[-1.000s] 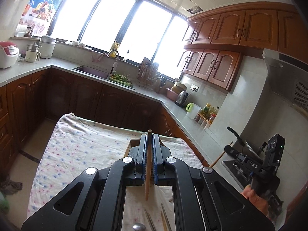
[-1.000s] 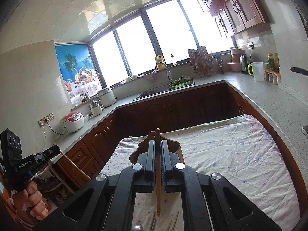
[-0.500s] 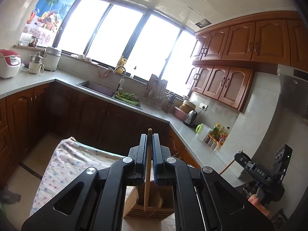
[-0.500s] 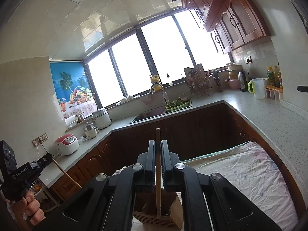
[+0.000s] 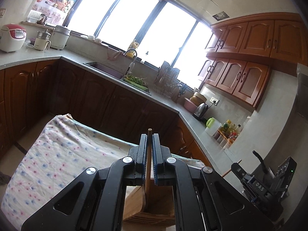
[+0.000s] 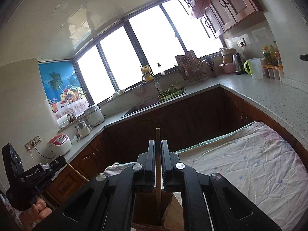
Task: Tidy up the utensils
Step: 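Lift both held chopsticks upright and carry them over the wooden holder, then lower both chopsticks into the holder slots and open both tools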
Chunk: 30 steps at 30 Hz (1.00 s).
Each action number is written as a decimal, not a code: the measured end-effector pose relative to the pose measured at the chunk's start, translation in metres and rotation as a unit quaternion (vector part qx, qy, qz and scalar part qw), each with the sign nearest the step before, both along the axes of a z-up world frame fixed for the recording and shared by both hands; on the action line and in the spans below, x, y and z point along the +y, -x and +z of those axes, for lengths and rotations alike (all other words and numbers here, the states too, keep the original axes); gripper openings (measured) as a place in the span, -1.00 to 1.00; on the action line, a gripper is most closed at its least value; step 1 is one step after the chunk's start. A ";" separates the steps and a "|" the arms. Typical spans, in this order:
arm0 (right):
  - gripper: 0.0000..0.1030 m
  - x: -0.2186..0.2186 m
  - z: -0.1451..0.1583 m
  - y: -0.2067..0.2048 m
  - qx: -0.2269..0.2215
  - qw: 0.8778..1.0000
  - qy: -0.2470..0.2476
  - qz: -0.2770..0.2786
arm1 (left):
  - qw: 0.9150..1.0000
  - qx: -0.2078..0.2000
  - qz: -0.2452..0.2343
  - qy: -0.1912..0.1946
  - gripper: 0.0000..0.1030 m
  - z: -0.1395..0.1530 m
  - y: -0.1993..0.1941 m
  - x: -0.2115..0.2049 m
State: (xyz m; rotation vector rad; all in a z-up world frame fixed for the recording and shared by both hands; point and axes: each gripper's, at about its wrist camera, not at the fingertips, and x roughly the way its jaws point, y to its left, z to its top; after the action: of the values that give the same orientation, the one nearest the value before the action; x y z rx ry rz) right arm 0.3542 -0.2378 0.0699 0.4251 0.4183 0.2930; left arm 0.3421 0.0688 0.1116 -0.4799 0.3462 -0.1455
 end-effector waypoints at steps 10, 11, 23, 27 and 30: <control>-0.89 0.000 -0.024 -0.007 0.023 1.000 0.003 -0.009 | 0.999 0.019 -0.020 -0.026 -0.92 -0.017 -0.009 -0.012; -0.89 -0.001 -0.023 -0.008 0.026 1.000 0.003 -0.008 | 0.999 0.021 -0.023 -0.025 -0.92 -0.016 -0.010 -0.011; -0.78 -0.003 -0.020 -0.013 0.045 0.999 0.009 0.007 | 0.999 0.035 -0.026 -0.030 -0.84 -0.013 -0.012 -0.010; -0.39 -0.001 -0.018 -0.010 0.050 0.999 0.016 0.010 | 0.999 0.029 -0.010 -0.031 -0.07 -0.010 -0.005 -0.008; 0.15 0.000 -0.015 -0.004 0.043 0.999 0.026 0.009 | 0.999 0.035 -0.005 -0.039 0.19 -0.009 -0.001 -0.007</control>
State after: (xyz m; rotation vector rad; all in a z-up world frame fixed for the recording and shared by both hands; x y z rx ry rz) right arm 0.3580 -0.2375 0.0547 0.3841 0.5136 0.2823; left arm 0.3435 0.0616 0.1031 -0.4062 0.4207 -0.1254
